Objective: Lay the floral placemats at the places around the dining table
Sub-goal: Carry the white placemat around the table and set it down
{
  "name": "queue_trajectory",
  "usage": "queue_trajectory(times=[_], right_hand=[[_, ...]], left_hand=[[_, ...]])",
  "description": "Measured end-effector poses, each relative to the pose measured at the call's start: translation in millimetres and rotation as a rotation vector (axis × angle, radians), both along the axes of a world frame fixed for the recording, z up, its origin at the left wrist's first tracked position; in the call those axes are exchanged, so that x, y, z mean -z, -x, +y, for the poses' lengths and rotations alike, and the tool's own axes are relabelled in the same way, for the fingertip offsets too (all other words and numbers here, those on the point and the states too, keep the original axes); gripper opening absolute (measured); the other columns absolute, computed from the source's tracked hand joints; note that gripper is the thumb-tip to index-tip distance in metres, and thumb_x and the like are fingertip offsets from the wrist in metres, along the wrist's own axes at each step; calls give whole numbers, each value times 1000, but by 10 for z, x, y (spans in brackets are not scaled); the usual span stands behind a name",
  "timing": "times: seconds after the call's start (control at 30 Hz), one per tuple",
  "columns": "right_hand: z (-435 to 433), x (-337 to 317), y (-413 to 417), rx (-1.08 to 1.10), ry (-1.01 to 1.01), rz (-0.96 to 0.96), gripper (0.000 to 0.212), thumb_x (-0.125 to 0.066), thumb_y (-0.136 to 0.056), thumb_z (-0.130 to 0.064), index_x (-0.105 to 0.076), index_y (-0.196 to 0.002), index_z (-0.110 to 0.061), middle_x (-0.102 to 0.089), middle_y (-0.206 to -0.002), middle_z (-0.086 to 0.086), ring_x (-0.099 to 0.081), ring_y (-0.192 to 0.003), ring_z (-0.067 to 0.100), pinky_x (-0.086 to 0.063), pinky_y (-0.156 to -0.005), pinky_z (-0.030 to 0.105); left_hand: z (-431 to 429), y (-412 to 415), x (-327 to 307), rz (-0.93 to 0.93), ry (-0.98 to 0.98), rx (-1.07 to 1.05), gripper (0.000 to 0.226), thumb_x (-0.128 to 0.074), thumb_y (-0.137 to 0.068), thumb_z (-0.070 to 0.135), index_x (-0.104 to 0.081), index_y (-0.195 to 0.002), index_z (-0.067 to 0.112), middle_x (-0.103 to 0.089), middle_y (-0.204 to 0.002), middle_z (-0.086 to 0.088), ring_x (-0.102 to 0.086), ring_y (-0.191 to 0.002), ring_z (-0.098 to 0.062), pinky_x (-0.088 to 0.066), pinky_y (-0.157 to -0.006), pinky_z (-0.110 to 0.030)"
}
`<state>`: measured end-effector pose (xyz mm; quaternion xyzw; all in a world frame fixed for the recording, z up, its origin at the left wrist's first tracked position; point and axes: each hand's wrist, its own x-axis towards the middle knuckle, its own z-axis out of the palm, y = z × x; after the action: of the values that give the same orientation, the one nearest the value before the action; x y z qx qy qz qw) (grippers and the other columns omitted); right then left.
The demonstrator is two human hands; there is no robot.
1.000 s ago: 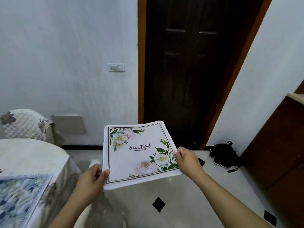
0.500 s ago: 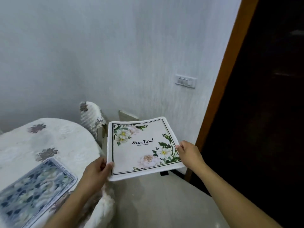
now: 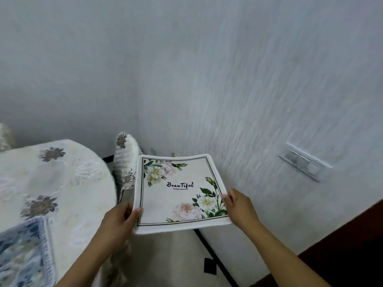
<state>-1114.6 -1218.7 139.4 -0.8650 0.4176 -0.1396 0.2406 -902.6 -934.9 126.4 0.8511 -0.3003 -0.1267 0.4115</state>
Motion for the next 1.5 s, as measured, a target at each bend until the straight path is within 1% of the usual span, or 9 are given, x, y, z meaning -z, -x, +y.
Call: queue_trajectory(times=[0.23,0.4,0.6,0.73,0.8,0.9,1.07,1.33,1.5], right_hand=[[-931,97,-1743,-283,2,-24,30,-51,-96,-32,-45,-70,-20,-53,-65,-4,-53,-63,19,-33,-53,32],[-1278,153,-3322,-587,54,-59,28,-51,-97,-31,-45,-73,-18,-59,-73,6,-54,-67,27,-39,-59,34],[-942,157,-5140,-995,134,-38,22,-51,-97,-27,-52,-81,-12,-64,-83,18,-60,-76,37,-42,-63,39],[-500,335,-6131,-1150,137,-18,28,-46,-98,-33,-51,-78,-13,-61,-78,13,-57,-75,36,-47,-66,41],[-340,495,-6556,-1198,125,-32,30,-45,-98,-34,-43,-72,-21,-53,-69,3,-51,-65,29,-40,-57,35],[-220,738,-7050,-1218,97,-52,35,-47,-97,-33,-36,-65,-26,-46,-60,-6,-46,-56,21,-26,-48,29],[-58,1217,-7871,-1308,111,84,25,-44,-98,-34,-59,-89,-16,-60,-81,6,-56,-70,26,-42,-59,32],[498,2094,-8793,-1637,117,191,25,-53,-95,-21,-56,-75,-8,-61,-72,15,-56,-66,33,-34,-55,32],[419,2365,-9098,-1835,133,266,27,-48,-98,-29,-58,-79,-11,-64,-74,12,-60,-71,34,-36,-57,33]], left_hand=[[-454,-796,110,42,0,-289,30,-60,-91,39,-54,-66,23,-57,-58,1,-53,-54,-9,-37,-48,-25],[-601,-1288,214,97,53,-586,33,-64,-89,37,-51,-65,18,-52,-57,-2,-47,-53,-13,-35,-53,-32],[-532,-1716,375,167,131,-956,29,-67,-86,33,-54,-70,13,-53,-59,-2,-46,-52,-12,-37,-54,-33],[-459,-2118,639,196,193,-1167,28,-68,-85,30,-55,-75,8,-51,-60,-5,-45,-54,-14,-35,-56,-33],[-456,-2386,831,226,237,-1251,31,-69,-84,31,-52,-73,8,-46,-59,0,-40,-53,-13,-31,-55,-32],[-534,-2734,1074,311,294,-1300,31,-71,-84,30,-51,-66,14,-48,-54,5,-37,-48,-6,-28,-53,-31],[-750,-3226,1379,445,312,-1465,33,-73,-82,31,-50,-59,21,-51,-52,6,-39,-46,-4,-29,-54,-31],[-1200,-3608,1931,672,249,-1851,38,-76,-79,27,-45,-58,20,-45,-51,3,-40,-51,-12,-32,-52,-29],[-1538,-3800,2071,793,59,-1985,33,-72,-80,28,-45,-62,18,-51,-60,0,-47,-59,-16,-34,-55,-28]])
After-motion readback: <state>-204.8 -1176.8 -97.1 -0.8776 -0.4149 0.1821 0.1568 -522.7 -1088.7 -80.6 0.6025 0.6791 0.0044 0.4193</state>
